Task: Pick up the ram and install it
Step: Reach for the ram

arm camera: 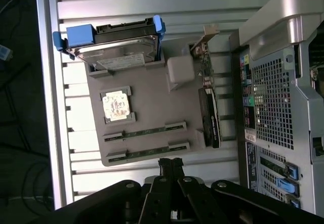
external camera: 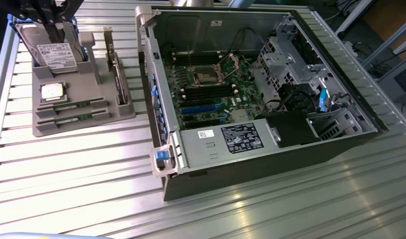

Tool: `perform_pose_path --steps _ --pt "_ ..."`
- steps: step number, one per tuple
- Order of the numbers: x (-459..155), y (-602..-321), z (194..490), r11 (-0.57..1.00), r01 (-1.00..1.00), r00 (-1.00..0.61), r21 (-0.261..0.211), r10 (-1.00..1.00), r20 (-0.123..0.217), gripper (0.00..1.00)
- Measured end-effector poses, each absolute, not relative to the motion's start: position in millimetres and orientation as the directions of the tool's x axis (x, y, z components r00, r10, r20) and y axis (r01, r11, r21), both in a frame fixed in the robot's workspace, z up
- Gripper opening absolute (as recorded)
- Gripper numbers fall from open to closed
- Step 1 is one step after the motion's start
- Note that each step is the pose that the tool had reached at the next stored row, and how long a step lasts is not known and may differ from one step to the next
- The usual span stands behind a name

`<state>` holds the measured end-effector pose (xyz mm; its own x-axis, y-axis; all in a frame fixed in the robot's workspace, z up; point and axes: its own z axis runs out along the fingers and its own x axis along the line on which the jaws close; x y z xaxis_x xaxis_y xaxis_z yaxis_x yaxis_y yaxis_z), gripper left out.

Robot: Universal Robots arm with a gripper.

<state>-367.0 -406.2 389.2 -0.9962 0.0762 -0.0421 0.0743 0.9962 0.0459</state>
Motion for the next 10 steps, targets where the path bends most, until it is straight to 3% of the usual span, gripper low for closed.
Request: perform_pose_path --steps 10 --pt "-367.0 -413.6 387.4 0.996 0.074 -0.996 0.046 0.076 -0.042 0.11"
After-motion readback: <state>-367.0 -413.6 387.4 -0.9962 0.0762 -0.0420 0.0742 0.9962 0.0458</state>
